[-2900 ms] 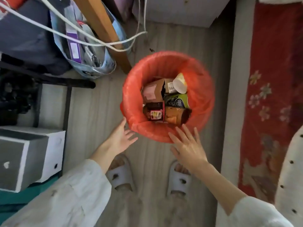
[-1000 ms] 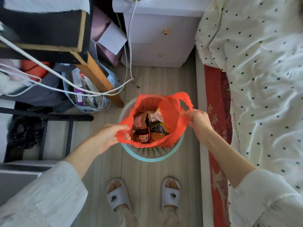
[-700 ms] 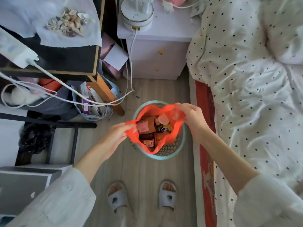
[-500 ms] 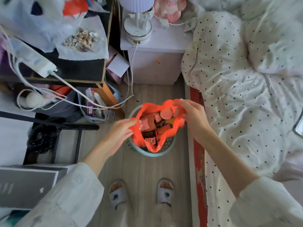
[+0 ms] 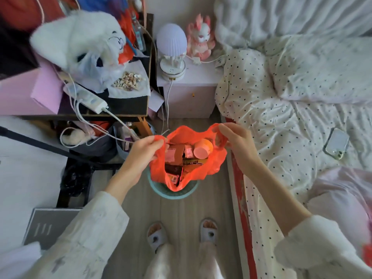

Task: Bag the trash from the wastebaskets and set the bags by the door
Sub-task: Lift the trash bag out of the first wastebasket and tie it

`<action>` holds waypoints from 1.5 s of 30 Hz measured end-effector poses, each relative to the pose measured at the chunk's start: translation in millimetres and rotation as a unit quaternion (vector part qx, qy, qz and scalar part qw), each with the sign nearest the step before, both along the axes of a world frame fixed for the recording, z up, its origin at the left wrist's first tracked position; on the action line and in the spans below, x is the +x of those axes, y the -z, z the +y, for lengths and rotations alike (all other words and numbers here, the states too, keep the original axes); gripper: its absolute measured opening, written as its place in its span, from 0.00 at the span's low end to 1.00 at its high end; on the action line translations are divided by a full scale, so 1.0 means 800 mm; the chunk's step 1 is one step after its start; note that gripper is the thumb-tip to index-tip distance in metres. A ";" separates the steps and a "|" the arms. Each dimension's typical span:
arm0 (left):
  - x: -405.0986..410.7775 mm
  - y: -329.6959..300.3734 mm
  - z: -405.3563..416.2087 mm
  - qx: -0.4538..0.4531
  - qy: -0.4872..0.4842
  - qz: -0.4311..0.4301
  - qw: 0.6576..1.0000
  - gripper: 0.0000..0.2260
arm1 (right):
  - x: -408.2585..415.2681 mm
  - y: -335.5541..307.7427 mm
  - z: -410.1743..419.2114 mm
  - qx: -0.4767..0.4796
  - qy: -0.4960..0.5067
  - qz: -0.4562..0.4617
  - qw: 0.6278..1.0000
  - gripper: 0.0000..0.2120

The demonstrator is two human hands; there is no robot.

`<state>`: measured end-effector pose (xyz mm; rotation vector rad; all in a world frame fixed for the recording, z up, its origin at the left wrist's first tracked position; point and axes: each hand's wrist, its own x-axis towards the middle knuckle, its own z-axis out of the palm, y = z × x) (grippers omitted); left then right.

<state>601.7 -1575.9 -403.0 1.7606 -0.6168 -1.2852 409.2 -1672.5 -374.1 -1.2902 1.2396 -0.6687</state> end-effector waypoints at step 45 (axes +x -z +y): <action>-0.175 0.536 0.281 -0.192 0.038 -0.169 0.966 0.22 | -0.199 0.561 0.286 -0.172 -0.045 0.014 0.984 0.12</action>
